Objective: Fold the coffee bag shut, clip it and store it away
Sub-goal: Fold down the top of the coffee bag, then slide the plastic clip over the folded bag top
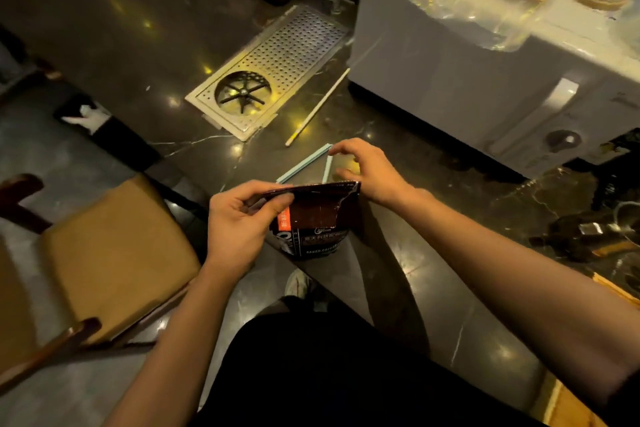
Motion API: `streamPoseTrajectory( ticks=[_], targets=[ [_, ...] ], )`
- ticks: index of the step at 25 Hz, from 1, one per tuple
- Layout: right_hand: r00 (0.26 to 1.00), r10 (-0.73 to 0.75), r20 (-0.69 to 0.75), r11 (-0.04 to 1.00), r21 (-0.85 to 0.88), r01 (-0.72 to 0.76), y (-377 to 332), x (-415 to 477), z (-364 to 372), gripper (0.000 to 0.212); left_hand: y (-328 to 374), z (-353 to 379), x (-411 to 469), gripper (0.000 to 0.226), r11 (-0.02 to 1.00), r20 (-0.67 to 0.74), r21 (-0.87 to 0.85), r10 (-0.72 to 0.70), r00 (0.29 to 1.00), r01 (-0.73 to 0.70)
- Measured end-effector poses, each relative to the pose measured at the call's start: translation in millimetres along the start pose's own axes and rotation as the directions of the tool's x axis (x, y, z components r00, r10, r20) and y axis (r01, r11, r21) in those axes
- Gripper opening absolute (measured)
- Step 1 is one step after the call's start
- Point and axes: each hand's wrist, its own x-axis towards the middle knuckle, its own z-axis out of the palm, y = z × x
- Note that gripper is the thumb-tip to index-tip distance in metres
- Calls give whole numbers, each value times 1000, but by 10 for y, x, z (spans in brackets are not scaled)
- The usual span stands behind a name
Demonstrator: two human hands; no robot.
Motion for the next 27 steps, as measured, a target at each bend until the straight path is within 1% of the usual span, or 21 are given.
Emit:
streamPoseTrajectory(
  ticks=[1, 3, 5, 7, 8, 10, 15, 19, 20, 22, 23, 25, 27],
  targets=[
    [996, -53, 67, 993, -98, 59, 17, 124, 38, 34, -13, -42, 0, 28, 1000, -32, 1, -1, 999, 1],
    [969, -99, 226, 948, -276, 161, 50, 366, 93, 36, -17, -111, 0, 26, 1000, -93, 1, -14, 996, 15],
    [931, -106, 350, 868, -425, 258, 100, 536, 110, 34, -18, -169, -9, 29, 1000, -131, -16, -27, 991, 25],
    [901, -112, 418, 782, -523, 340, 167, 612, 123, 33, -35, -229, -18, 34, 999, -150, -20, -49, 988, 47],
    [890, -109, 442, 755, -546, 364, 196, 618, 133, 34, -46, -256, -20, 33, 998, -151, -15, -57, 987, 56],
    [885, -98, 454, 745, -556, 368, 230, 595, 145, 35, -60, -280, -24, 32, 998, -156, -7, -66, 986, 65],
    [915, -104, 391, 733, -592, 336, 279, 434, 98, 30, -60, -256, -25, 22, 997, -143, 6, -74, 987, 75],
    [956, -24, 291, 753, -624, 209, 424, 173, -20, 22, -58, -214, 9, 22, 998, -108, -8, -56, 993, 56],
    [966, 14, 256, 770, -620, 153, 459, 97, -57, 22, -54, -190, 32, 23, 999, -93, -15, -49, 994, 48],
    [980, 135, 143, 827, -561, -32, 528, -68, -129, 18, -43, -120, 88, 24, 999, -63, -22, -31, 998, 30],
    [976, 205, 77, 856, -497, -141, 561, -159, -168, 14, -40, -69, 120, 25, 999, -47, -22, -25, 999, 24],
    [945, 323, -45, 895, -310, -321, 618, -368, -227, 8, -41, 49, 186, 27, 1000, -7, -17, -18, 1000, 18],
    [896, 412, -166, 903, -58, -426, 637, -599, -296, 2, -34, 202, 263, 27, 1000, 53, -8, -10, 999, 10]
  ],
)
